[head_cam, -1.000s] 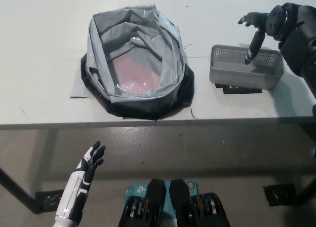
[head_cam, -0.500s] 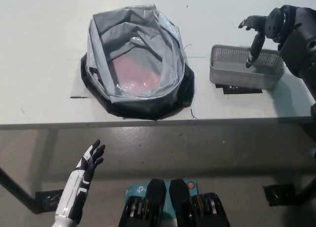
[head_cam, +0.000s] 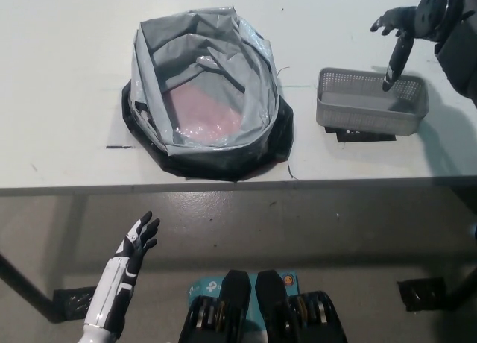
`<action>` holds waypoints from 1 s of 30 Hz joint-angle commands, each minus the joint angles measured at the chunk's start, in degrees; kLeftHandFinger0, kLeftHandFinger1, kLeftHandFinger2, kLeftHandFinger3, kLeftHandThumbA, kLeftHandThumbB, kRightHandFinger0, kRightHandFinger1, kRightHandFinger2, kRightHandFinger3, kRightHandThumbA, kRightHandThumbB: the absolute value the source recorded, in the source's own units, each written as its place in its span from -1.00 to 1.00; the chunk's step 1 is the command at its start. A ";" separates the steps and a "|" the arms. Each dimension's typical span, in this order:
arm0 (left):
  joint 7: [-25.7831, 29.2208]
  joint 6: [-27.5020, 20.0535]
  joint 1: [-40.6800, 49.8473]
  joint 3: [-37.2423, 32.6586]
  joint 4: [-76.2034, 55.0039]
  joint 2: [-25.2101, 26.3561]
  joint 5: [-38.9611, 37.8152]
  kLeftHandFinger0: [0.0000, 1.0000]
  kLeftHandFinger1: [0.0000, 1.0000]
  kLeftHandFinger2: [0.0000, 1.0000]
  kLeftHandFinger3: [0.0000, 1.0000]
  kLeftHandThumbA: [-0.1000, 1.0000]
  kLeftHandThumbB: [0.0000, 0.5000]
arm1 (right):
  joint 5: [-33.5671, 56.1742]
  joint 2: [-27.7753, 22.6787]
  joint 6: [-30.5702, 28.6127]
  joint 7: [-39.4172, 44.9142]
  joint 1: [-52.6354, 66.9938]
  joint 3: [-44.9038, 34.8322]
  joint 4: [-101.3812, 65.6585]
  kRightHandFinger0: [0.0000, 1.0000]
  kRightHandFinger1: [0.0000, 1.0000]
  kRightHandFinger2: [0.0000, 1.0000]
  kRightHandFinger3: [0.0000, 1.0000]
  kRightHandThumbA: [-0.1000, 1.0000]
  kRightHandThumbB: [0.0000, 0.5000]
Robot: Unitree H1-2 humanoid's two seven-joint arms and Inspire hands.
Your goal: Use the right hand to pick up a small rectangular container and put it into a plastic bag and lift the bag
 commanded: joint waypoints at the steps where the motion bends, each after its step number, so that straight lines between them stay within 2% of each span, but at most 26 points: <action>1: -0.37 -0.86 -0.39 -0.13 -1.67 0.82 0.70 1.00 1.00 1.00 1.00 0.98 -0.39 | 1.21 -2.29 -2.67 4.49 -4.95 -0.81 -0.70 1.00 1.00 1.00 1.00 1.00 0.88; 8: -0.64 -0.21 -0.35 -0.12 -2.03 0.82 0.18 1.00 1.00 1.00 1.00 0.95 -0.27 | 1.50 -1.95 -2.49 4.72 -3.87 -1.24 -0.70 1.00 1.00 1.00 1.00 1.00 0.97; 20: -0.87 0.17 -0.64 -0.11 -2.46 0.76 0.43 1.00 1.00 1.00 1.00 0.98 -0.33 | -0.08 0.23 -0.05 3.52 -2.45 0.35 -0.25 1.00 1.00 1.00 1.00 1.00 1.00; 25: -0.91 -0.06 -0.79 -0.03 -2.63 0.81 0.38 1.00 1.00 1.00 1.00 0.92 -0.32 | -2.82 1.16 -2.88 2.95 -1.55 3.70 -0.33 1.00 1.00 1.00 1.00 1.00 1.00; 30: -1.04 0.62 -0.82 0.14 -3.22 0.76 -0.26 1.00 1.00 1.00 1.00 0.92 -0.33 | -2.66 2.23 -2.72 2.53 -0.86 4.61 0.07 1.00 1.00 1.00 1.00 1.00 1.00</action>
